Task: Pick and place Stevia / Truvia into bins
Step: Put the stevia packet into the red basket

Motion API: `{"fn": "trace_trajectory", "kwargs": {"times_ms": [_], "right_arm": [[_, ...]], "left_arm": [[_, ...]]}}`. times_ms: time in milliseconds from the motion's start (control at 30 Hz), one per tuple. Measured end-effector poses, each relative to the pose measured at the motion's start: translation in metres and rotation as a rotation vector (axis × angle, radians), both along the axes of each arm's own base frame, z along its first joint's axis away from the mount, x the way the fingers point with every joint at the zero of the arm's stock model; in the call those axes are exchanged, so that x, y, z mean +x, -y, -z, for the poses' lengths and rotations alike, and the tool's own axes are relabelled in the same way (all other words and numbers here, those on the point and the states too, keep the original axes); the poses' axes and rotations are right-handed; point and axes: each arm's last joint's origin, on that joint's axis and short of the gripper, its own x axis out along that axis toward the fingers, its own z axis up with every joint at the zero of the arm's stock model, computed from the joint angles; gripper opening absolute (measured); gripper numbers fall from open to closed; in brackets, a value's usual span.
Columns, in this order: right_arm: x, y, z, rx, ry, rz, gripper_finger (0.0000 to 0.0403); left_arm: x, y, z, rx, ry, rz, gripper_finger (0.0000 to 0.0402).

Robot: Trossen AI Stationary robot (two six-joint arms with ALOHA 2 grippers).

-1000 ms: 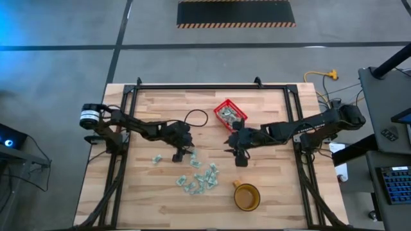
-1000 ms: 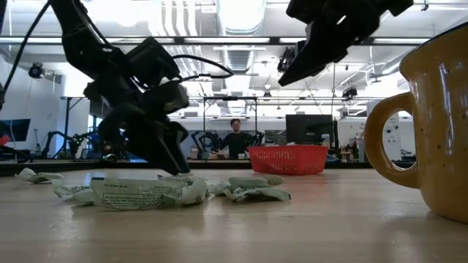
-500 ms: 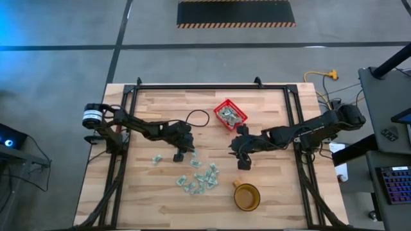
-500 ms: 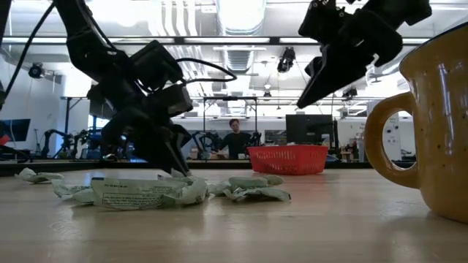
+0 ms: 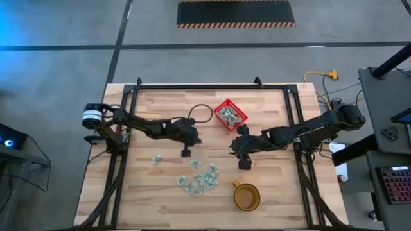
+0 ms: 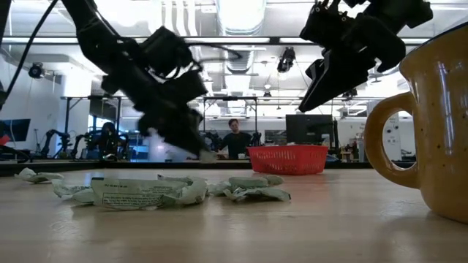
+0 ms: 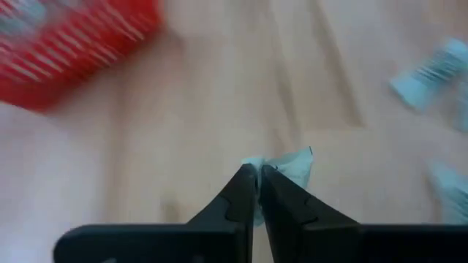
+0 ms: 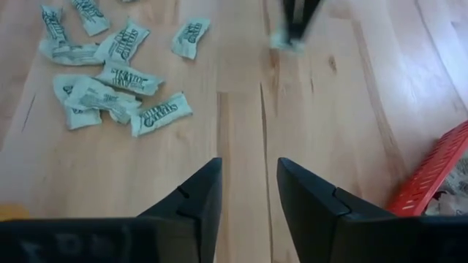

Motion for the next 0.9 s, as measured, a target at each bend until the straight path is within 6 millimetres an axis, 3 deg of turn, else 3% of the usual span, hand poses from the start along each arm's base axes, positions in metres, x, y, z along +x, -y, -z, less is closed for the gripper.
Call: {"fn": "trace_trajectory", "kwargs": {"times_ms": [200, 400, 600, 900], "right_arm": [[0.0, 0.0, 0.0, -0.005, 0.0, -0.005, 0.0114], [0.0, 0.0, 0.001, -0.005, -0.001, -0.005, 0.0108], [0.0, 0.0, 0.0, -0.003, 0.003, -0.006, 0.0103], [-0.002, 0.0, 0.004, -0.005, -0.008, -0.007, 0.0104]], "left_arm": [[0.019, -0.011, -0.03, 0.208, 0.22, -0.088, 0.0006], [0.04, -0.033, -0.057, 0.297, 0.421, -0.134, 0.0006], [0.068, -0.057, -0.054, 0.279, 0.447, -0.203, 0.0006], [0.113, -0.095, -0.034, 0.031, 0.309, -0.43, 0.0006]]}}
